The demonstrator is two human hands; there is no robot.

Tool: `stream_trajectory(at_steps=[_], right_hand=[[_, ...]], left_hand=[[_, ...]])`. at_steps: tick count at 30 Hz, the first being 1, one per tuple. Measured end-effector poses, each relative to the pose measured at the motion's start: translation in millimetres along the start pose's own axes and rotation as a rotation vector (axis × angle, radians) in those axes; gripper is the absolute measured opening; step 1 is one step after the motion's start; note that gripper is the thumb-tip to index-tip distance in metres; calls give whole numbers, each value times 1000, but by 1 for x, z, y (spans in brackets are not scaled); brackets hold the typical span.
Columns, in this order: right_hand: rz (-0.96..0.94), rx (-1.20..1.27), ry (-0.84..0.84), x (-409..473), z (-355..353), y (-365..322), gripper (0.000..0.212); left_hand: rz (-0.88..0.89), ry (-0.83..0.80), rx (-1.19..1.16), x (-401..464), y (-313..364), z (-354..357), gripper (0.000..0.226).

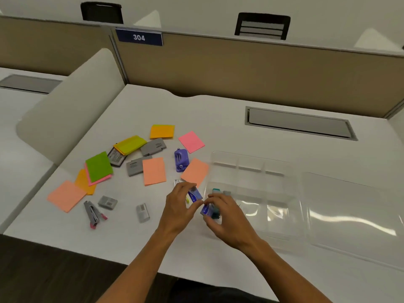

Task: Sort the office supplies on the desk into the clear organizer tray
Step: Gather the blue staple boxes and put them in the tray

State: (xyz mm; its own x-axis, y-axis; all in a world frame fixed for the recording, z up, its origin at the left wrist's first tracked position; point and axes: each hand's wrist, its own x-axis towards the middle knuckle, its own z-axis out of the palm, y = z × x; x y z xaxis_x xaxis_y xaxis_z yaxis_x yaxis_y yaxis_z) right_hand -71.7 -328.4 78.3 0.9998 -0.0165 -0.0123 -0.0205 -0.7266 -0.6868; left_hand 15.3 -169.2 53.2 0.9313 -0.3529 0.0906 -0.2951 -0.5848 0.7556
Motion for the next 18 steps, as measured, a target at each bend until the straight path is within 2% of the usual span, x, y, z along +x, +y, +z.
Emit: stream_trajectory(at_steps=[4,8,18], right_hand=[[95,4,114,-9,-22,26,38],[216,-45,195,-21,-39,55,45],[356,-199,140,-34,-49,90,63]], left_hand=[[112,-45,12,9,22,19,50],[195,-184,32,16,42,43,47],[247,-379,208,27,66,87,63]])
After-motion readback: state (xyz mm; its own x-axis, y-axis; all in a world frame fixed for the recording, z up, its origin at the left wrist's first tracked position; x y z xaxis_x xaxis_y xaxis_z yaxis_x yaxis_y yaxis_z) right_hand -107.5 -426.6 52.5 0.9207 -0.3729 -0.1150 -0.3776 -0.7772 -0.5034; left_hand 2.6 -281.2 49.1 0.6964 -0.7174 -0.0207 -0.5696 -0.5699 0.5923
